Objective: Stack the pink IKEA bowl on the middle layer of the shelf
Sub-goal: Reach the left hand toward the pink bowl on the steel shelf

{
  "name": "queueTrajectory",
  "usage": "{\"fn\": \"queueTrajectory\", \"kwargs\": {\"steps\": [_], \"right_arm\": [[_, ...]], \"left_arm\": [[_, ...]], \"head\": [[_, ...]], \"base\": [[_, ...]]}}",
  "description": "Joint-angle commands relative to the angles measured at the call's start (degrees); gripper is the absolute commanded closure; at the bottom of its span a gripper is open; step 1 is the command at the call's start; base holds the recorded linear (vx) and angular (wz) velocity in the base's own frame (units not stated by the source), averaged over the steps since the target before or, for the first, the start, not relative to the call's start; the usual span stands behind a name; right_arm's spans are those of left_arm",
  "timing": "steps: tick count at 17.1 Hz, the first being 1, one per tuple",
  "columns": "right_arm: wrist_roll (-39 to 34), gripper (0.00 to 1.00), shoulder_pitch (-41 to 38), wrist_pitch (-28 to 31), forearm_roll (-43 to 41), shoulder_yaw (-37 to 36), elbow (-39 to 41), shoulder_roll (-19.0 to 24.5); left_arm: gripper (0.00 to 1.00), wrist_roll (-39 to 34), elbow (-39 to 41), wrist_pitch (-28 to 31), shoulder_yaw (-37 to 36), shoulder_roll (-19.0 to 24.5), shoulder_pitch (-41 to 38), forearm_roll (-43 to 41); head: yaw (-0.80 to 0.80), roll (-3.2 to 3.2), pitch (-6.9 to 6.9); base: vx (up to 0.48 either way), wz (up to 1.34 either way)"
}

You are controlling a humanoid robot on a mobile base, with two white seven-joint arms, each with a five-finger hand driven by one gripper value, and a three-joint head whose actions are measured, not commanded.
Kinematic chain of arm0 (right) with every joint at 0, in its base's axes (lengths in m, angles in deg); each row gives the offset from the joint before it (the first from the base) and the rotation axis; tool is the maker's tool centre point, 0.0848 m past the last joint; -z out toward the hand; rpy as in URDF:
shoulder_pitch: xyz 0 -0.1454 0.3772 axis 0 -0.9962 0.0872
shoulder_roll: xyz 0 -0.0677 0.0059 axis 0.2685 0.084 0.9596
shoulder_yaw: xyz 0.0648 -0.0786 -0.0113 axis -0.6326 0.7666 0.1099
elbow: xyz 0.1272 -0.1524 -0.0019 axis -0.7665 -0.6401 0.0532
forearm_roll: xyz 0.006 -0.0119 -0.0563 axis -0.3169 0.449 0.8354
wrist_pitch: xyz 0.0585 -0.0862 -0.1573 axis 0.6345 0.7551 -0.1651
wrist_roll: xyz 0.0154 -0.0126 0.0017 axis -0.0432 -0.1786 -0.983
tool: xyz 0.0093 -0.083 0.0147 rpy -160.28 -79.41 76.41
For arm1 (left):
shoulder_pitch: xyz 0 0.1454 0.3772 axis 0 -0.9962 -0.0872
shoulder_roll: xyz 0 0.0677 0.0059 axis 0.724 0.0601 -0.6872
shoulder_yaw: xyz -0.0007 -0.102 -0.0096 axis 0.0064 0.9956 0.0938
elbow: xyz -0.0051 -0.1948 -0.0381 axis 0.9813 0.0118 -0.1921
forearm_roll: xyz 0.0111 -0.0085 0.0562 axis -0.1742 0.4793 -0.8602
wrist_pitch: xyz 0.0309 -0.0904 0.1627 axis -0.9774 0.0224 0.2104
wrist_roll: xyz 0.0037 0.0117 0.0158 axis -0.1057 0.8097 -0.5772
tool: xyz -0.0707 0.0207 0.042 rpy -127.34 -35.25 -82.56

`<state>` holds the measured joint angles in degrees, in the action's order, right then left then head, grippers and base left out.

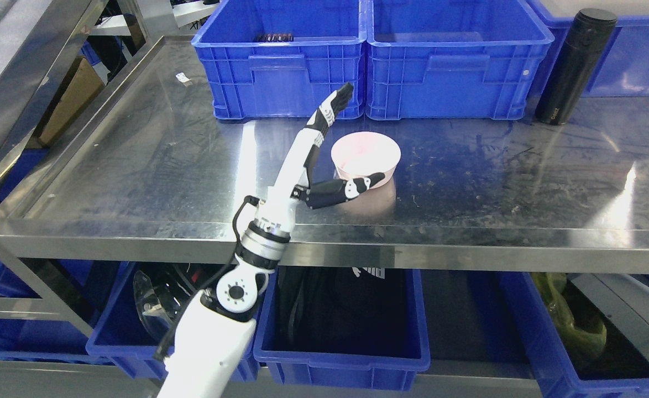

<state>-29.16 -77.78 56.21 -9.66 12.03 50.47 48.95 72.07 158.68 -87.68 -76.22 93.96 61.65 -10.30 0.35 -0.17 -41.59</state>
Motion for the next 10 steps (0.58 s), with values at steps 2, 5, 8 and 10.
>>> {"fn": "queueTrajectory", "kwargs": {"steps": [2,5,8,10], "right_arm": [[-0.03,0.0,0.01,-0.21,0.02,0.26,1.0,-1.0],[-0.03,0.0,0.01,-0.21,0.02,0.26,1.0,-1.0],[-0.03,0.0,0.01,-0.21,0.02,0.18,1.0,-1.0],[-0.03,0.0,0.01,-0.21,0.02,0.26,1.0,-1.0]], "left_arm": [[0.03,18.38,-0.03,12.55,-2.78,15.73,18.52,-27.14],[0.07,37.67,0.05,12.58,-6.29,15.64,21.15,-32.8],[0.06,43.66,0.14,12.93,-8.14,12.77,24.76,-34.21],[0.06,49.71,0.23,14.23,-8.15,6.27,25.81,-35.61]], "head": [[0.0,0.0,0.0],[0.0,0.0,0.0],[0.0,0.0,0.0],[0.0,0.0,0.0]], "base": [[0.004,0.01],[0.003,0.01],[0.0,0.0],[0.0,0.0]]}}
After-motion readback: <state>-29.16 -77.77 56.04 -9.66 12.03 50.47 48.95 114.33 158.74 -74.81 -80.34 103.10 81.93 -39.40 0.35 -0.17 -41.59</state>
